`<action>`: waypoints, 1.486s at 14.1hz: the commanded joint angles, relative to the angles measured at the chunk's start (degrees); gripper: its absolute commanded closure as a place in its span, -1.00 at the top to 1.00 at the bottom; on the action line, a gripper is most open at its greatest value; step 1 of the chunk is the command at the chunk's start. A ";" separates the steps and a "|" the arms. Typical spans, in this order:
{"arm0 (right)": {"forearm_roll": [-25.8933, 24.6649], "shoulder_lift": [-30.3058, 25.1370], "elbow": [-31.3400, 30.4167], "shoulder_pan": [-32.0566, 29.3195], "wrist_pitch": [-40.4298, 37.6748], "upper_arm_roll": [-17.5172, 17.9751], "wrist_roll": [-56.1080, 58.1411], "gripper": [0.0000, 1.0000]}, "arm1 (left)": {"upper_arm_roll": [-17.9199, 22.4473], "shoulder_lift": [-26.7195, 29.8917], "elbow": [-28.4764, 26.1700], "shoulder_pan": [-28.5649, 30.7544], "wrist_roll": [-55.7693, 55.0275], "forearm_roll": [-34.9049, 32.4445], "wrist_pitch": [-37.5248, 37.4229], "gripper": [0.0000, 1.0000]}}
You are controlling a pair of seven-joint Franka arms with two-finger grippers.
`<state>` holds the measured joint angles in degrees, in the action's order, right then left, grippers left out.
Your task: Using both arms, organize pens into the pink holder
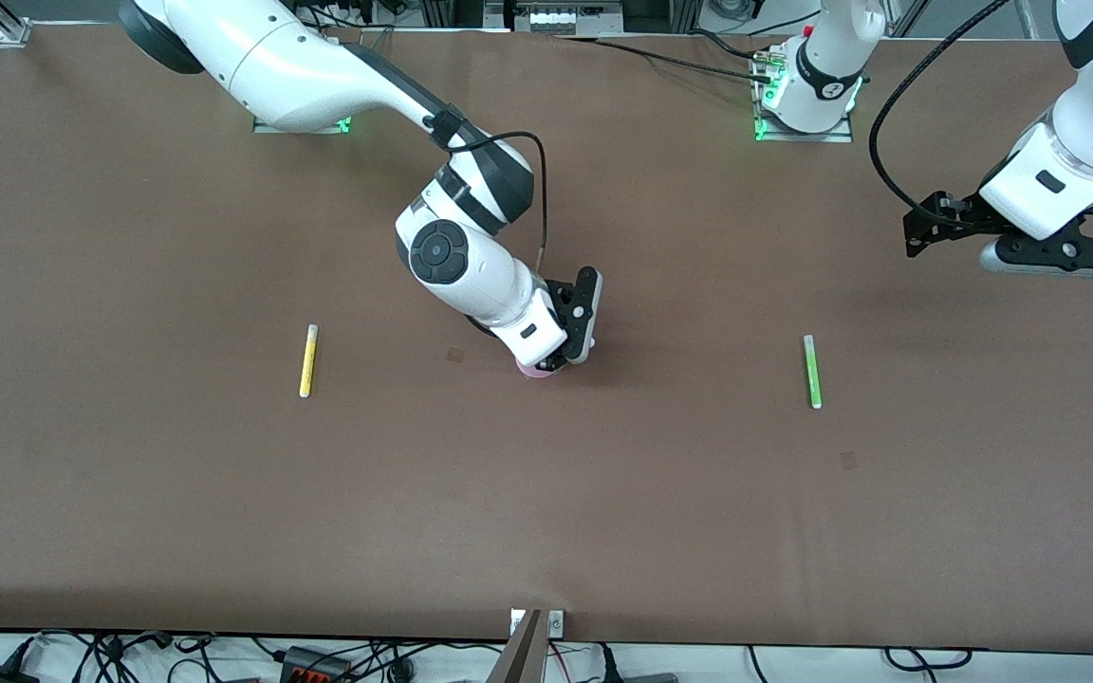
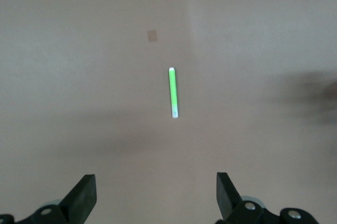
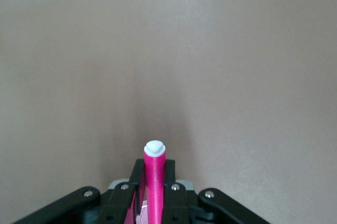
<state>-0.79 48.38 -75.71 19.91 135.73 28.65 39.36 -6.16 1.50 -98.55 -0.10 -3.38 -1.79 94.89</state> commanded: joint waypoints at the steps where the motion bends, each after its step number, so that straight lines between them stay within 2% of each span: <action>1: -0.44 0.66 -0.49 -0.05 0.24 -0.08 0.63 -1.00 | 0.09 0.96 0.64 0.01 -0.14 0.91 -2.52 1.00; 12: 1.32 0.75 -0.23 0.39 0.50 0.18 -2.61 -1.00 | 0.79 0.61 1.70 0.01 -0.58 1.26 -3.31 1.00; 21: 0.88 0.66 -0.40 0.22 0.24 0.09 -1.66 -1.00 | 0.71 0.52 1.70 0.19 -0.58 1.35 -3.31 1.00</action>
<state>-0.26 49.58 -75.67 20.08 135.91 28.80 37.83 -5.63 1.84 -97.58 -0.02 -3.57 -1.58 92.66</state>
